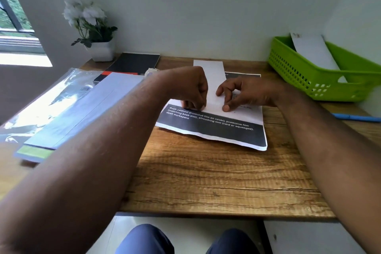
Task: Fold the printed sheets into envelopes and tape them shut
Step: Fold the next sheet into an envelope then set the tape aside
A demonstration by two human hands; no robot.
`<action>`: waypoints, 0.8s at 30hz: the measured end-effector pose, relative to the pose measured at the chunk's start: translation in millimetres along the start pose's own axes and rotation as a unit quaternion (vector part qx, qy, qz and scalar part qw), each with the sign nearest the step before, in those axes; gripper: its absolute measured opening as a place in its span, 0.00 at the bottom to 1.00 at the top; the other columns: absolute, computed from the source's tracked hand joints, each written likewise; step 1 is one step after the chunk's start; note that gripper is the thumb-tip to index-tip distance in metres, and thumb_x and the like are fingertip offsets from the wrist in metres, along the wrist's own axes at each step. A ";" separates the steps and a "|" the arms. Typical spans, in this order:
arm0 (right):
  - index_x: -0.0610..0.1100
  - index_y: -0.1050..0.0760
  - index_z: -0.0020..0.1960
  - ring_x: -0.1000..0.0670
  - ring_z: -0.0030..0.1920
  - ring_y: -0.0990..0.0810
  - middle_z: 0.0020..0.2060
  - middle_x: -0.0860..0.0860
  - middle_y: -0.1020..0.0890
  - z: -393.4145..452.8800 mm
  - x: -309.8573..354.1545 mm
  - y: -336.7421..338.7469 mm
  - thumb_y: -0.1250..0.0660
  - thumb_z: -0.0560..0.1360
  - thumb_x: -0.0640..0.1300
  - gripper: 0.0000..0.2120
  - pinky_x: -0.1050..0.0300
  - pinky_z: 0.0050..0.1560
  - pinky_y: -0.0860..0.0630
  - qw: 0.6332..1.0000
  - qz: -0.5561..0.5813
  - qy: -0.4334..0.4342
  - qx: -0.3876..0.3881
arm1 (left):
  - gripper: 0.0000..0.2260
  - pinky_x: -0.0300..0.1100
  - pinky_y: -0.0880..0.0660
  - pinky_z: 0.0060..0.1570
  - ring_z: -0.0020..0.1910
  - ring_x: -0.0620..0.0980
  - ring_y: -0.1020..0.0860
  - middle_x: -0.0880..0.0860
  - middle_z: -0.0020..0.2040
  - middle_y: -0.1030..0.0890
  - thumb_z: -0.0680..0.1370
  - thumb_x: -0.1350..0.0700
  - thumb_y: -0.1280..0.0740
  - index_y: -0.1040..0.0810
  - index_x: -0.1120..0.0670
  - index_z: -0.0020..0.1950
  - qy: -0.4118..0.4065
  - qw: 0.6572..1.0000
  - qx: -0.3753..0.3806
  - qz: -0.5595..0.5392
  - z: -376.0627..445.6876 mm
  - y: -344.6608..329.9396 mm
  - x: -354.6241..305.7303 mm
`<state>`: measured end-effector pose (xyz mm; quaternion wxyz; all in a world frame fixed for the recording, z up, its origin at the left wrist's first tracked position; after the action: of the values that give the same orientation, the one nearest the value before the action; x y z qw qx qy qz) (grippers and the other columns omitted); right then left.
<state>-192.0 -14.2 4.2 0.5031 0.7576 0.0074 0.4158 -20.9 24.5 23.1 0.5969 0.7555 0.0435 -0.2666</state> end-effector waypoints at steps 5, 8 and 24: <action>0.49 0.23 0.32 0.67 0.58 0.29 0.56 0.60 0.22 0.9 -7.2 1.4 0.22 0.65 0.45 0.10 0.68 0.55 0.37 1.000 -0.002 0.002 -0.001 | 0.09 0.42 0.21 0.42 0.40 0.48 0.18 0.51 0.42 0.15 0.71 0.58 0.25 0.16 0.58 0.50 0.022 0.991 0.000 0.135 -4.3 5.7 -3.2; 0.49 0.24 0.32 0.68 0.55 0.27 0.55 0.58 0.21 1.8 -7.7 0.8 0.22 0.65 0.43 0.11 0.69 0.55 0.37 1.000 0.009 0.012 -0.004 | 0.12 0.43 0.23 0.52 0.45 0.45 0.22 0.46 0.47 0.20 0.70 0.54 0.24 0.17 0.52 0.53 -0.048 0.983 -0.059 0.166 -2.8 -1.9 -22.7; 0.40 0.19 0.48 0.70 0.41 0.25 0.46 0.51 0.18 -2.1 9.8 8.8 0.24 0.68 0.42 0.11 0.80 0.42 0.34 0.972 -0.035 0.119 -0.200 | 0.10 0.41 0.30 0.44 0.48 0.51 0.22 0.50 0.47 0.21 0.76 0.57 0.34 0.18 0.52 0.55 -0.105 0.961 -0.190 0.169 -0.4 7.0 -23.6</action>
<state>-190.5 -12.8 17.4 0.6539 0.5863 0.0106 0.4782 -38.2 28.9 40.1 0.7670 0.5925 -0.0980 -0.2260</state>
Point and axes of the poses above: each hand's wrist, its own z-axis towards the middle knuckle, its own y-axis out of the back of the hand, x = y × z, the point moved 3 cm from there along z, towards the middle knuckle
